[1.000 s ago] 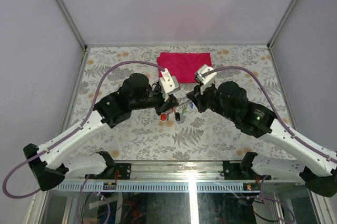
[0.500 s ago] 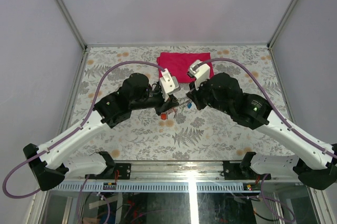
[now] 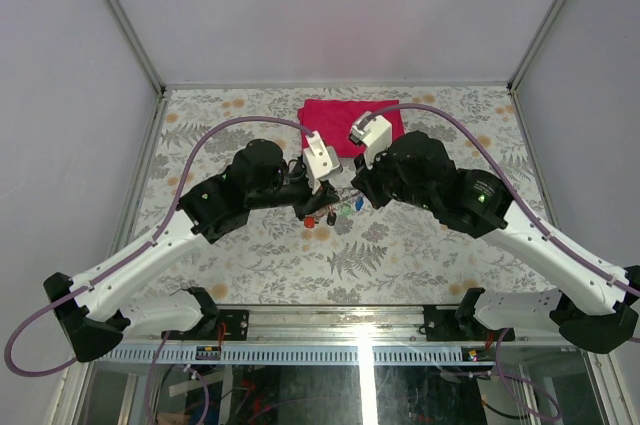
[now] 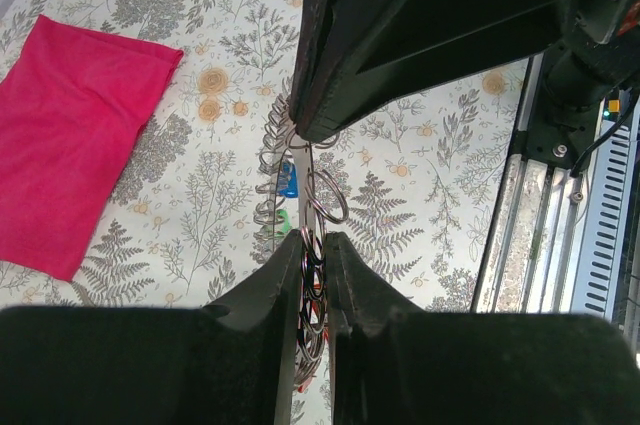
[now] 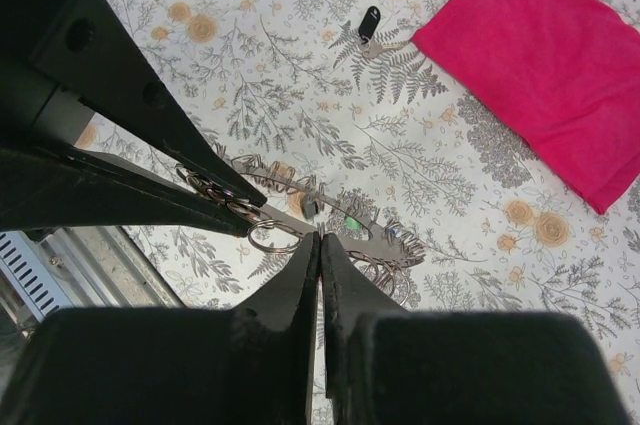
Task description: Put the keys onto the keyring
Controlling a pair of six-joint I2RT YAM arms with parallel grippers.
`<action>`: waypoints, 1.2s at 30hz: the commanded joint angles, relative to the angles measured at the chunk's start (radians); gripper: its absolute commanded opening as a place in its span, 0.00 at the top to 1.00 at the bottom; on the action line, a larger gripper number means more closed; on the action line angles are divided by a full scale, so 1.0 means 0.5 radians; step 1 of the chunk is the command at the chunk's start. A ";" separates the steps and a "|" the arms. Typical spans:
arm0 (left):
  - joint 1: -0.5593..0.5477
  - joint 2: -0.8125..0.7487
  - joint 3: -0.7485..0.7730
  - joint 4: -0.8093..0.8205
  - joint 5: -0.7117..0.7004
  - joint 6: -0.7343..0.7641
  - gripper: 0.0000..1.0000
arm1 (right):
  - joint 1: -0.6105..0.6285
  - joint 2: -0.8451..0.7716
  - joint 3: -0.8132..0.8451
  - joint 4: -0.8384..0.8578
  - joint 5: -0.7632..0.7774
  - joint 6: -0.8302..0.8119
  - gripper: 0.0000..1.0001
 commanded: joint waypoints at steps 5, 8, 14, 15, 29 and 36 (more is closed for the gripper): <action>-0.016 -0.052 0.072 0.050 -0.058 0.022 1.00 | -0.015 0.027 0.143 -0.099 -0.026 0.055 0.95; -0.017 -0.049 0.077 0.051 -0.084 0.015 1.00 | -0.015 0.017 0.136 -0.108 -0.023 0.062 0.94; -0.016 -0.045 0.080 0.051 -0.086 0.011 1.00 | -0.015 0.012 0.119 -0.113 -0.039 0.081 0.96; -0.016 -0.046 0.081 0.050 -0.087 0.010 1.00 | -0.015 0.010 0.120 -0.111 -0.041 0.082 0.98; -0.017 -0.065 0.073 0.068 -0.088 -0.003 1.00 | -0.058 0.019 0.092 -0.086 0.020 0.277 1.00; -0.016 -0.069 0.074 0.079 -0.076 -0.011 1.00 | -0.100 -0.019 -0.066 0.162 0.036 0.402 1.00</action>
